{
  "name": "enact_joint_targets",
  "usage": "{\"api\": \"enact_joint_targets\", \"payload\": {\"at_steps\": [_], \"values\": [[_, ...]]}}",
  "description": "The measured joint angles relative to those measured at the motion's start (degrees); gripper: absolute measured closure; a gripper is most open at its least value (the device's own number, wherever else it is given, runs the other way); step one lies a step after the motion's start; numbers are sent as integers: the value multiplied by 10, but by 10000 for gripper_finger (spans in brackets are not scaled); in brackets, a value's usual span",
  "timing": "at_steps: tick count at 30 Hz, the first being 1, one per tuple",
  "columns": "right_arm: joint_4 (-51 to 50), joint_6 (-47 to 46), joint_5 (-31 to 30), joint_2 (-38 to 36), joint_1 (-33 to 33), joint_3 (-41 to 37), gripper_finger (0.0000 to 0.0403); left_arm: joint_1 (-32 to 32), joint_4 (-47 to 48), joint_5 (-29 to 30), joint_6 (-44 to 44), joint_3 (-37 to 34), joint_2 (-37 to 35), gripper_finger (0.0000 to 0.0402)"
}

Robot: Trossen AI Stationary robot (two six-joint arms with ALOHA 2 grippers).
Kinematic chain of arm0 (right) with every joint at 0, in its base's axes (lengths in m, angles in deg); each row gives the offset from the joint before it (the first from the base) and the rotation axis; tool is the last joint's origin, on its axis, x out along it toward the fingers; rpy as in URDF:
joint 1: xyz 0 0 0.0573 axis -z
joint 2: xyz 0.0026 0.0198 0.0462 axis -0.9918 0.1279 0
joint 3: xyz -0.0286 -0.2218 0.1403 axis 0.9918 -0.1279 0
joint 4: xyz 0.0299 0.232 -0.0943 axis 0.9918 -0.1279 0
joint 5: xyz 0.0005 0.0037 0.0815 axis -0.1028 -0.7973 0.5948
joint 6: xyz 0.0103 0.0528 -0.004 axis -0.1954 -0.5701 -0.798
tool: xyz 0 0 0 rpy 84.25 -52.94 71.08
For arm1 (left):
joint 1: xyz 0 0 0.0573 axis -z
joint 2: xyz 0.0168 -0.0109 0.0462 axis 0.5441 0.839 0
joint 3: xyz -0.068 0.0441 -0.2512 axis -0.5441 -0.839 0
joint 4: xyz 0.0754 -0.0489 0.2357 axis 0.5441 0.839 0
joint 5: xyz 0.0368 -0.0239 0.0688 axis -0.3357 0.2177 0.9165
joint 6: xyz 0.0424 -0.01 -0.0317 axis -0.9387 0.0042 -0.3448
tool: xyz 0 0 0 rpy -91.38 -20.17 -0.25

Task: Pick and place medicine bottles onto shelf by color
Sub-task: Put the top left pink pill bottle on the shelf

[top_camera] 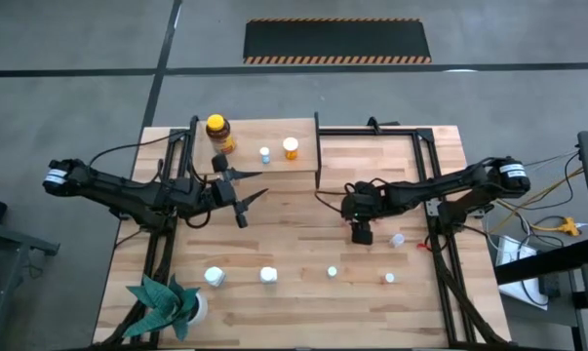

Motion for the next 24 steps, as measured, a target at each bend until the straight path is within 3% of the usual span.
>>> {"api": "enact_joint_targets", "payload": {"at_steps": [14,20,24], "values": [[11,-1,15,-1,0,0,294,0,0,0,0,-4,0,217],[-9,-2,16,-2,0,10,282,0,0,0,0,-5,0,217],[-79,20,5,-5,0,74,267,0,-1,0,0,-5,0,217]]}}
